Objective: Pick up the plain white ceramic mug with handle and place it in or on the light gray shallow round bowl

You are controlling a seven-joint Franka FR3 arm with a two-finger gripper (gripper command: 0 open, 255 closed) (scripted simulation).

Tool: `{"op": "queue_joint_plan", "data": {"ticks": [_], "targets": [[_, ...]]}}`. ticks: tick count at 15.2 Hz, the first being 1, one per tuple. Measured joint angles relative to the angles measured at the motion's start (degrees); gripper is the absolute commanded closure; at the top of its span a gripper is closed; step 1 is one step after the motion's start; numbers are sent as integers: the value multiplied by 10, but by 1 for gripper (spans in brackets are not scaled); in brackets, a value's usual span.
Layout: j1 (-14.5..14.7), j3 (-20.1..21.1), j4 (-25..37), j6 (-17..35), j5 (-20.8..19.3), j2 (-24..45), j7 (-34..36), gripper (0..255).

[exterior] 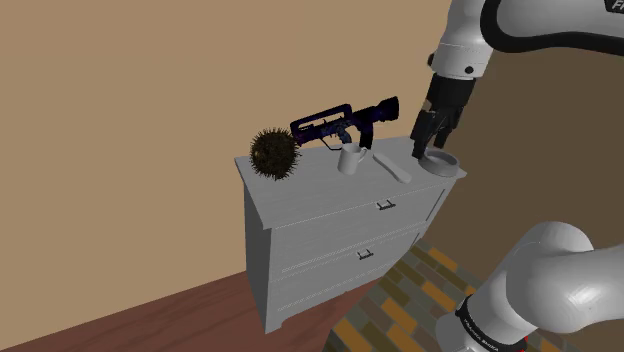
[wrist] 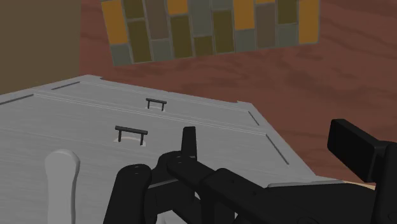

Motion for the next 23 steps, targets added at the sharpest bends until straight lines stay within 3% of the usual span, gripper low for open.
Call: {"op": "queue_joint_plan", "data": {"ticks": [3,13,23], "targets": [[-2,-5,1,19,-4,22,-6,0],[-18,-51,54,138,-29,206,-62,0],[-34,-83,200,206,-22,434,-118,0]]}}
